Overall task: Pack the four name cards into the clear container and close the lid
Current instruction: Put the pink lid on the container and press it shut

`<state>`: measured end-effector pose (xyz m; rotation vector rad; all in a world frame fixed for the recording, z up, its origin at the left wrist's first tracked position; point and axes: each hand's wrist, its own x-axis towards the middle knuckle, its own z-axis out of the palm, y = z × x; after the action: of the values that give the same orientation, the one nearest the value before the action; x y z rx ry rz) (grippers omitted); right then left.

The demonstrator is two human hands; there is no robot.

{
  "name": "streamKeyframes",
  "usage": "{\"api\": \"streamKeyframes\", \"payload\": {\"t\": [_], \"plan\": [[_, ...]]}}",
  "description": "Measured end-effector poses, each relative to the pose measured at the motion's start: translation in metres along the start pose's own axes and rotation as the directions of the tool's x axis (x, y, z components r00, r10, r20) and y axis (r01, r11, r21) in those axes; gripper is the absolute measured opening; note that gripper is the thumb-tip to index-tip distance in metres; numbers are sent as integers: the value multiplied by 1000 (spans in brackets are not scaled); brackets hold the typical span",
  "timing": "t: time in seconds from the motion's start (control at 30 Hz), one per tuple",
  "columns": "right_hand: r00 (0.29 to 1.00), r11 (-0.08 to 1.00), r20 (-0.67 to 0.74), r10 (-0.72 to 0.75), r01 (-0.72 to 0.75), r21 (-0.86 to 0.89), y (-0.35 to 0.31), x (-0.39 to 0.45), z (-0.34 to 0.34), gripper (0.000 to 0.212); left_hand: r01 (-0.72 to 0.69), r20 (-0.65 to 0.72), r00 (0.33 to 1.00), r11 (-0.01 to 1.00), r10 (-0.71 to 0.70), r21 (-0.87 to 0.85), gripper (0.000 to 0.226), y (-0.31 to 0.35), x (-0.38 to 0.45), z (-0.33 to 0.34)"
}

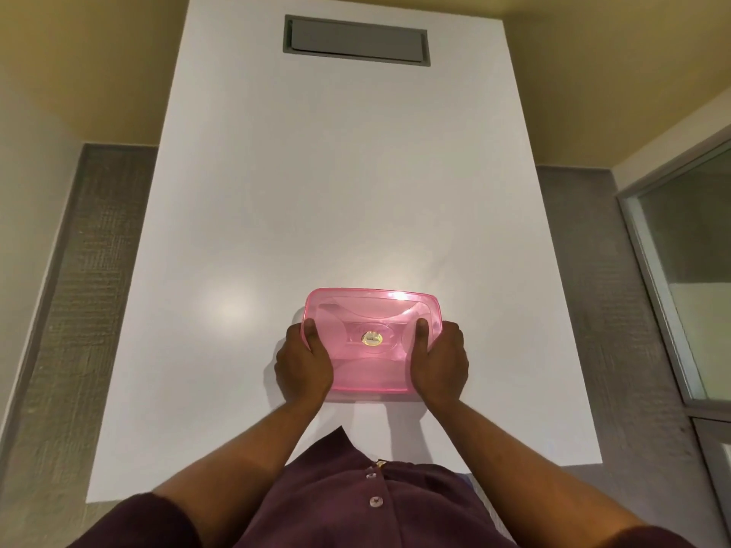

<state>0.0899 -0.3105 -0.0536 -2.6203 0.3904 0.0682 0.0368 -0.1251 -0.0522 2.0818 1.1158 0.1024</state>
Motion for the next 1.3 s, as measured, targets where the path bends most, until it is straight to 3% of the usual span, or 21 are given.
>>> {"api": "streamKeyframes", "payload": {"t": [0.33, 0.43, 0.53, 0.63, 0.73, 1.3], "plan": [[1000, 995, -22, -1, 3, 101, 3, -1, 3, 55, -5, 6, 1000, 1000, 5, -8, 46, -1, 1, 1], [999, 988, 43, 34, -40, 150, 3, -1, 2, 61, 13, 69, 998, 996, -7, -89, 47, 0, 3, 0], [985, 971, 167, 52, -89, 223, 4, 5, -1, 63, 119, 171, 981, 982, -92, -150, 49, 5, 5, -4], [953, 942, 292, 75, -164, 292, 0, 14, -8, 49, 151, 216, 970, 970, -109, -191, 47, 13, 6, -8], [947, 920, 314, 70, -183, 346, -10, 29, -15, 44, 126, 210, 975, 966, -78, -228, 46, 24, 13, -8], [939, 876, 338, 55, -208, 435, -129, 215, 4, 46, 134, 280, 959, 947, -50, -291, 46, 152, 190, 25]]}}
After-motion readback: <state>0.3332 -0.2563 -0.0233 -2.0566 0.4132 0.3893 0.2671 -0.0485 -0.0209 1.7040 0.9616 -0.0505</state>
